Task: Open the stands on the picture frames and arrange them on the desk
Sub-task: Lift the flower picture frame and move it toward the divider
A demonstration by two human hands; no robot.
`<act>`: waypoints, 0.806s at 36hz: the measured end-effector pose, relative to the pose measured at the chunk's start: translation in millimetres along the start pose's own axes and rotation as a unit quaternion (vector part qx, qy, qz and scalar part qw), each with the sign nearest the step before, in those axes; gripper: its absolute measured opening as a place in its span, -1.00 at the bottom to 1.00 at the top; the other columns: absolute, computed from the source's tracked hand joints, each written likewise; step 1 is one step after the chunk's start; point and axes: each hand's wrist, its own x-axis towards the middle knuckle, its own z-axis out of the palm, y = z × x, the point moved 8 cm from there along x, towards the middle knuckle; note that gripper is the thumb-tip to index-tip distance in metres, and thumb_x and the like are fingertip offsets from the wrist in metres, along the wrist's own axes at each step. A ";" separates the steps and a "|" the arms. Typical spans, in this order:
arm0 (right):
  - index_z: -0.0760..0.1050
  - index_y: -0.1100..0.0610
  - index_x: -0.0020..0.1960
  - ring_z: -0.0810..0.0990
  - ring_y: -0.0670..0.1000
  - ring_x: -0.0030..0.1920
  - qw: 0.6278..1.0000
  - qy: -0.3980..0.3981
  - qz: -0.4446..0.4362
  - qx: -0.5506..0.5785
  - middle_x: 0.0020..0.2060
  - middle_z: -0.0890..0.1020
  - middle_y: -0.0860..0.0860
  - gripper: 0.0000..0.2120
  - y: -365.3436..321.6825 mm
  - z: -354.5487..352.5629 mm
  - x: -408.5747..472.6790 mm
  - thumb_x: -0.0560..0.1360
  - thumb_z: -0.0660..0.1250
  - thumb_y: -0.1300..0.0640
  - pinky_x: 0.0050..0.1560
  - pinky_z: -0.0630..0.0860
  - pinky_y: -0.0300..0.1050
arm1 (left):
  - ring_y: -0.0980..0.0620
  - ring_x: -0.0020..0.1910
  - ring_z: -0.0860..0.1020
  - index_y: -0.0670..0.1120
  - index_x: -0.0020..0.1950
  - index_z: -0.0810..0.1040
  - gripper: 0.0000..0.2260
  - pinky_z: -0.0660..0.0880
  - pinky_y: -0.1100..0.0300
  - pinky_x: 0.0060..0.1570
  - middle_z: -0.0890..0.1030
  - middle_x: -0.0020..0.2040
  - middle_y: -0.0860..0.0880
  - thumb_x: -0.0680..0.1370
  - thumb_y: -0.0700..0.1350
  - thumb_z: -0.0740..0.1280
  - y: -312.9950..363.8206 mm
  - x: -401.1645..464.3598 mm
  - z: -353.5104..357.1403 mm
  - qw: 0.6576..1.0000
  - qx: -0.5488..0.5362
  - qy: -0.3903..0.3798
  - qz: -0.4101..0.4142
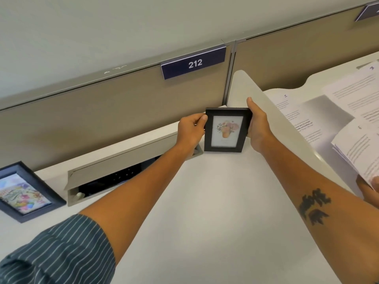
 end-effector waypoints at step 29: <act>0.57 -0.16 0.30 0.76 0.01 0.17 0.997 -0.001 0.001 -0.071 0.12 0.79 -0.06 -0.44 4.9 14.0 22.2 0.50 0.31 -0.52 0.40 0.57 0.27 | -0.19 0.23 0.65 -0.21 0.29 0.64 -0.73 0.61 -0.16 0.29 0.70 0.20 -0.19 0.72 -0.08 0.27 -9.2 9.8 -7.3 0.999 0.035 0.002 -0.041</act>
